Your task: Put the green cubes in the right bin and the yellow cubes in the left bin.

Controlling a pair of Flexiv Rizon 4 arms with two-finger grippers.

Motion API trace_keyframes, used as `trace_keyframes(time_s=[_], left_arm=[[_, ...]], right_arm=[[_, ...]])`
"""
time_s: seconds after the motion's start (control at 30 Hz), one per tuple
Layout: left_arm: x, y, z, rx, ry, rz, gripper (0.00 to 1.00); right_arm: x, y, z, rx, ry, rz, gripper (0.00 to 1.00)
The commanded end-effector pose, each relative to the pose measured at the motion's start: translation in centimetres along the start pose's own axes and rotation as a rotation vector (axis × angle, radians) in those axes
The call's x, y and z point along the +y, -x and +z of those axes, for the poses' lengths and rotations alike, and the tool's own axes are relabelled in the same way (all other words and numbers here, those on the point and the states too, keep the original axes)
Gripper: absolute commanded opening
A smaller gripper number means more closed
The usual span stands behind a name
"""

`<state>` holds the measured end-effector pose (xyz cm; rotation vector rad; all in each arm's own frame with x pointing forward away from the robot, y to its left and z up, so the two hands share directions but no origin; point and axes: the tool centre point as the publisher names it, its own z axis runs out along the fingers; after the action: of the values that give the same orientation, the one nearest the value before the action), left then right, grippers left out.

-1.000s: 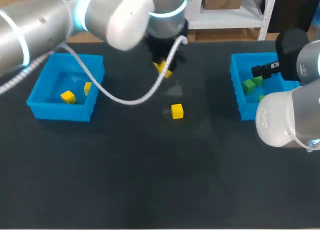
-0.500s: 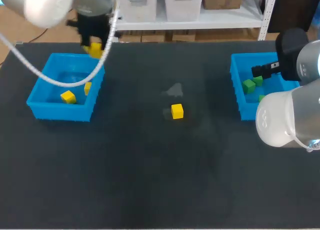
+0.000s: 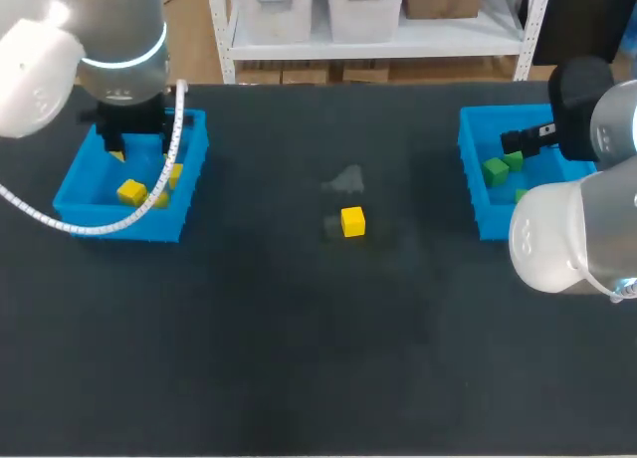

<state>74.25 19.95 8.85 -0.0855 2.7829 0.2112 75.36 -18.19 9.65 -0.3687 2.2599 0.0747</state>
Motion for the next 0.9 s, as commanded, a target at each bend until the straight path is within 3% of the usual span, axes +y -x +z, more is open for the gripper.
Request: trace_keyframes(time_s=[0.03,0.17,0.2,0.43,0.63,0.9], left_arm=[[-1.7,0.6,-1.4,-0.118,-0.071,0.021,1.00],[-6.5,2.0,-2.9,-0.153,-0.177,0.114,1.00],[-8.4,2.2,-3.3,-0.164,-0.213,0.147,1.00],[-17.2,1.8,-4.6,-0.139,-0.342,0.362,1.00],[-22.0,0.6,-4.7,-0.092,-0.400,0.543,1.00],[-26.1,-2.7,-4.1,0.015,-0.433,0.698,1.00]], right_arm=[[-0.1,0.0,-0.1,0.000,0.002,0.000,1.00],[-0.1,0.0,-0.1,0.000,0.002,0.000,1.00],[-0.1,0.0,-0.1,0.000,0.002,0.000,1.00],[-0.1,0.0,-0.1,0.000,0.002,0.000,1.00],[-0.1,0.0,-0.1,0.000,0.002,0.000,1.00],[-0.1,0.0,-0.1,0.000,0.002,0.000,1.00]])
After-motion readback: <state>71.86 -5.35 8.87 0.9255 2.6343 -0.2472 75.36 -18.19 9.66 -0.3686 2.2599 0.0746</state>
